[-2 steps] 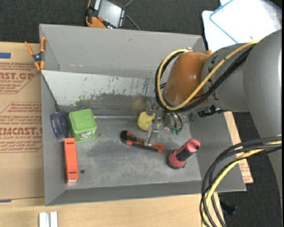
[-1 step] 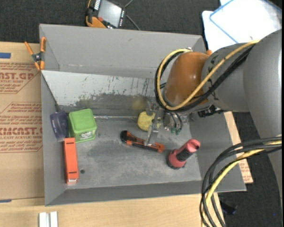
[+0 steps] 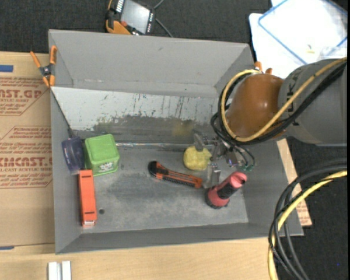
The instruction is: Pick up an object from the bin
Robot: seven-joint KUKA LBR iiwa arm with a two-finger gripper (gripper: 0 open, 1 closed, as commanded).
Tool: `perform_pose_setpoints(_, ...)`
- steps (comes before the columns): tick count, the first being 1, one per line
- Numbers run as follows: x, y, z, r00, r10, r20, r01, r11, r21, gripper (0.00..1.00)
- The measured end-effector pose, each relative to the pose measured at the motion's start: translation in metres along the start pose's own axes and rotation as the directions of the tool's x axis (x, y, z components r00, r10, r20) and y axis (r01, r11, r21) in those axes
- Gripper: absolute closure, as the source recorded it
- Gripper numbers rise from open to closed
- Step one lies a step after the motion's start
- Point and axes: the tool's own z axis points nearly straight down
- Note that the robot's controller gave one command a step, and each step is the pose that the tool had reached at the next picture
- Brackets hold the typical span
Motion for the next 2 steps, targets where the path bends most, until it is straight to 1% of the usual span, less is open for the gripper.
perform_pose_setpoints(1, -0.0189, 0.0393, 0.0079, 0.967, 0.253, -0.003, -0.253, 0.967, -0.002, 0.00)
perform_pose_setpoints(2, -0.0138, 0.0370, 0.0132, 0.982, 0.188, -0.002, -0.188, 0.982, -0.004, 0.00)
